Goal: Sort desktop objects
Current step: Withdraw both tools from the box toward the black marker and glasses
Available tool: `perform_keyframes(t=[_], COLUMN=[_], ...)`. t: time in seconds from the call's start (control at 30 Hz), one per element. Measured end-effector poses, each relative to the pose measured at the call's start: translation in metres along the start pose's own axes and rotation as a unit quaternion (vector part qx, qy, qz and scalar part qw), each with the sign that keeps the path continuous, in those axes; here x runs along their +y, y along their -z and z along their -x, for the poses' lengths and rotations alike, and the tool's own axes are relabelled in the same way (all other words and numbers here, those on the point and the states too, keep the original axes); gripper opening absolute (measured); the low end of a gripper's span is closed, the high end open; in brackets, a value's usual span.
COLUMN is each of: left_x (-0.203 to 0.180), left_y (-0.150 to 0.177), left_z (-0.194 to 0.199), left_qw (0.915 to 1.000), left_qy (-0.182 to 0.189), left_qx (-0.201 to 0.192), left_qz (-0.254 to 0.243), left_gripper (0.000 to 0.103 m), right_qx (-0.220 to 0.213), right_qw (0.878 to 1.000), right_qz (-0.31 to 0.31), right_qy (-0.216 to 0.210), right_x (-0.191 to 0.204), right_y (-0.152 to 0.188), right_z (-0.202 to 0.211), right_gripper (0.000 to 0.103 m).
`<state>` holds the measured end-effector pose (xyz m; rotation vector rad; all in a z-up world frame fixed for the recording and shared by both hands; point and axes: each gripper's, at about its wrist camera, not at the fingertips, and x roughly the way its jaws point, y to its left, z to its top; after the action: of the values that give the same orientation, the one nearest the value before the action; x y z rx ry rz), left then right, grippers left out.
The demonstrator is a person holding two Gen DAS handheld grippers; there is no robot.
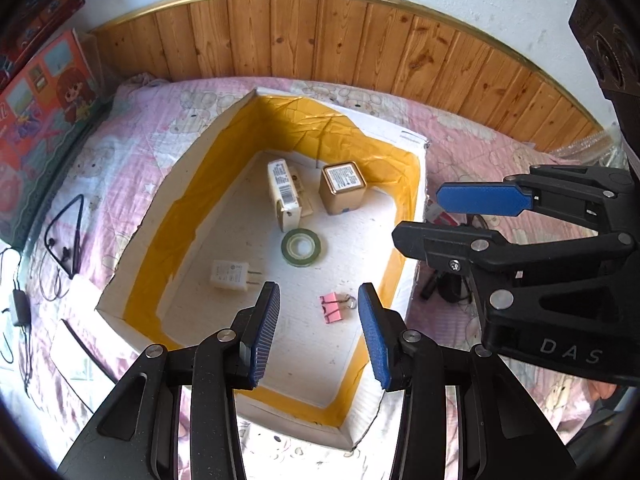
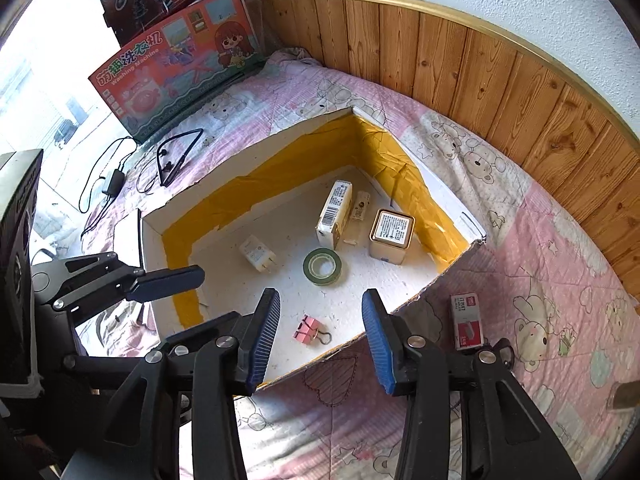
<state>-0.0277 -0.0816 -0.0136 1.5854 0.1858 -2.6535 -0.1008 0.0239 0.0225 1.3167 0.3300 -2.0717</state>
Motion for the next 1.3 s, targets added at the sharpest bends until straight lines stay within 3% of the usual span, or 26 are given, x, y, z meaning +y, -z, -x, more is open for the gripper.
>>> perform_keyframes(t=[0.4, 0.87, 1.1, 1.3], left_x=[-0.018, -0.081, -0.106, -0.121], left_y=[0.008, 0.025, 0.033, 0.034], left_z=[0.014, 0.021, 0.009, -0.012], left_qw=[0.9993, 0.9902, 0.9866, 0.9866], left_qy=[0.005, 0.049, 0.064, 0.075], left_qx=[-0.027, -0.06, -0.052, -0.03], left_qz=[-0.024, -0.116, -0.141, -0.142], left_gripper=[0.043, 0.043, 0.043, 0.043], right_qx=[-0.06, -0.128, -0.144, -0.101], right_qw=[0.998, 0.99, 0.981, 0.964], right_qz=[-0.008, -0.05, -0.128, -0.242], right_qy=[-0.012, -0.036, -0.038, -0.049], right_x=[-0.001, -0.032, -0.075, -0.124], right_y=[0.034, 0.089, 0.131, 0.166], right_z=[0.032, 0.066, 0.062, 0.014], right_gripper=[0.045, 0.046, 0.046, 0.046])
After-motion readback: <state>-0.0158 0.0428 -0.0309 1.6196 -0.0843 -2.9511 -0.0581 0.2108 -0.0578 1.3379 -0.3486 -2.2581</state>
